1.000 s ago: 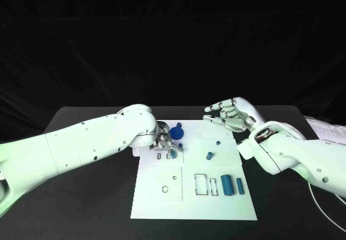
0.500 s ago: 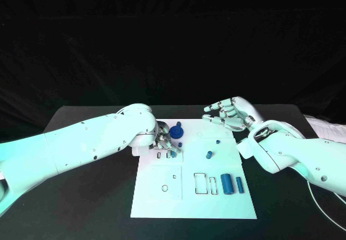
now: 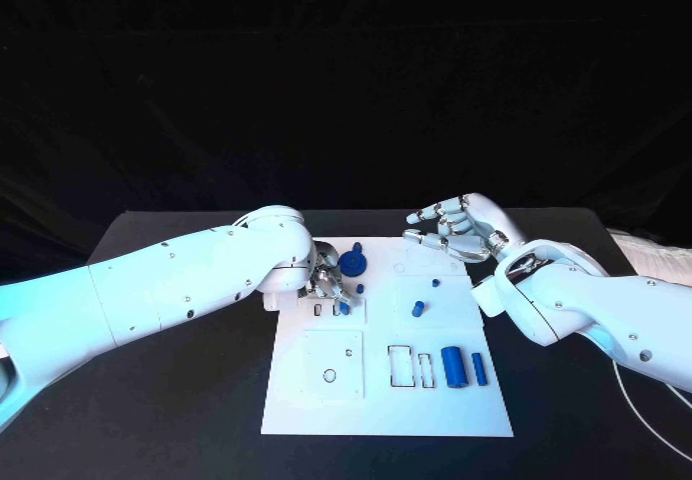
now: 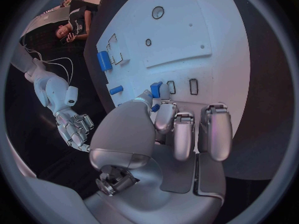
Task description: Assemble the parts on the task board
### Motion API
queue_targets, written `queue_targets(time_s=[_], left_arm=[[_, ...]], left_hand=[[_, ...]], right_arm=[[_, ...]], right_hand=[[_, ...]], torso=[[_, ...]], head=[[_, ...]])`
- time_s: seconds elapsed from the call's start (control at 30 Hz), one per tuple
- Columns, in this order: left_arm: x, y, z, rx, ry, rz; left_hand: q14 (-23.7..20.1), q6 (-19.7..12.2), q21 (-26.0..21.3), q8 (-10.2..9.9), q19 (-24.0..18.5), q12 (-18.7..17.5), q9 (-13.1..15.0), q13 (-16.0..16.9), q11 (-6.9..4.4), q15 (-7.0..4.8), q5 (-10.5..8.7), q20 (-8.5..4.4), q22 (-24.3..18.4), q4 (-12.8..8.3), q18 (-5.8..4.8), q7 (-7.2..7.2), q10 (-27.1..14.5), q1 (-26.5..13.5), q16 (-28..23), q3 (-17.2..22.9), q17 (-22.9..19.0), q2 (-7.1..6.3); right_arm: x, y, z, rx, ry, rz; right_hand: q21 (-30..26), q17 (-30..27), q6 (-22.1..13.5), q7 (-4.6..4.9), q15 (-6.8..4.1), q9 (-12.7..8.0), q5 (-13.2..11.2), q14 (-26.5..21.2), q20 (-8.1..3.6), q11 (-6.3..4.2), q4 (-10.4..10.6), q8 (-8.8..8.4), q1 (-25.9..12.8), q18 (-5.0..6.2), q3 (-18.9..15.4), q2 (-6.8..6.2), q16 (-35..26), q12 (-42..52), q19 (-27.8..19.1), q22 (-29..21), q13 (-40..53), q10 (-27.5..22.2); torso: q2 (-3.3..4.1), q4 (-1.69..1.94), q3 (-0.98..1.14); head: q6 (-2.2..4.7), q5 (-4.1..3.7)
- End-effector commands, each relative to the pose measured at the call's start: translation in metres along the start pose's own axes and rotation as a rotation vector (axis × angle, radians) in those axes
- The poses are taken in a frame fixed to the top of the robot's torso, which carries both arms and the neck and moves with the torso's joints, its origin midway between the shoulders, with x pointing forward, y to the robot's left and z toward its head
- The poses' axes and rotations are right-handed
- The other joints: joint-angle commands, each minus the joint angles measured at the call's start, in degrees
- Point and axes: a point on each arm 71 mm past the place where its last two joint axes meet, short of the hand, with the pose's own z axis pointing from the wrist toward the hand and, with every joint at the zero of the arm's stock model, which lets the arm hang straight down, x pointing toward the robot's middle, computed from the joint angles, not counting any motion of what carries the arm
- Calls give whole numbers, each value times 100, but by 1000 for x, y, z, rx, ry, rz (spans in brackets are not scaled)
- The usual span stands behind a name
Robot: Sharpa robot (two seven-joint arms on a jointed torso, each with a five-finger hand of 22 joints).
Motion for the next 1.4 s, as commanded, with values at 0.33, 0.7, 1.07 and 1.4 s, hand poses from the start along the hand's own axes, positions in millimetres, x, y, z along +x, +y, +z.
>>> queue_targets(time_s=[0.33,0.7,1.07,1.4], left_arm=[[1,3,-1,-24,-25,-29],[0,15,-11,-3,-111,-115],[11,27,-12,-9,-188,-151],[23,29,-8,-22,-169,-122]], left_hand=[[605,-164,8,1,110,-133,271,-41,33,22,394,14,694,-700,-110,78,4,101,18,2345,1510,-588],[605,-170,17,69,125,-128,401,-33,24,27,374,19,725,-888,-115,87,35,-131,18,2775,1510,-719],[605,-153,43,87,154,-85,425,11,21,26,370,17,772,-911,-126,83,70,-175,18,2835,1510,-739],[605,-148,50,91,162,-72,433,25,20,25,369,17,784,-914,-129,82,81,-192,18,2856,1510,-741]], right_arm=[[4,0,0,-5,21,-8],[5,-1,1,-6,21,-8],[5,-2,1,-5,21,-8],[6,-3,0,-4,25,-8]], right_hand=[[-31,124,18,-2,-48,12,49,305,-9,-46,-13,7,-16,45,-36,-15,-38,-9,-12,521,-8,21],[-31,122,18,-2,-48,13,56,305,-9,-46,-13,7,-15,44,-34,-7,-39,-9,-11,522,-8,22],[-31,119,18,-2,-49,15,64,305,-10,-46,-13,7,-14,44,-31,2,-42,-7,-11,522,-8,23],[-31,119,18,-2,-49,15,64,305,-10,-46,-13,7,-14,44,-31,2,-42,-7,-11,522,-8,23]], torso=[[1,1,5],[3,9,7],[3,38,10],[4,18,13]], head=[[-9,8],[-4,23],[-25,28],[-34,40]])
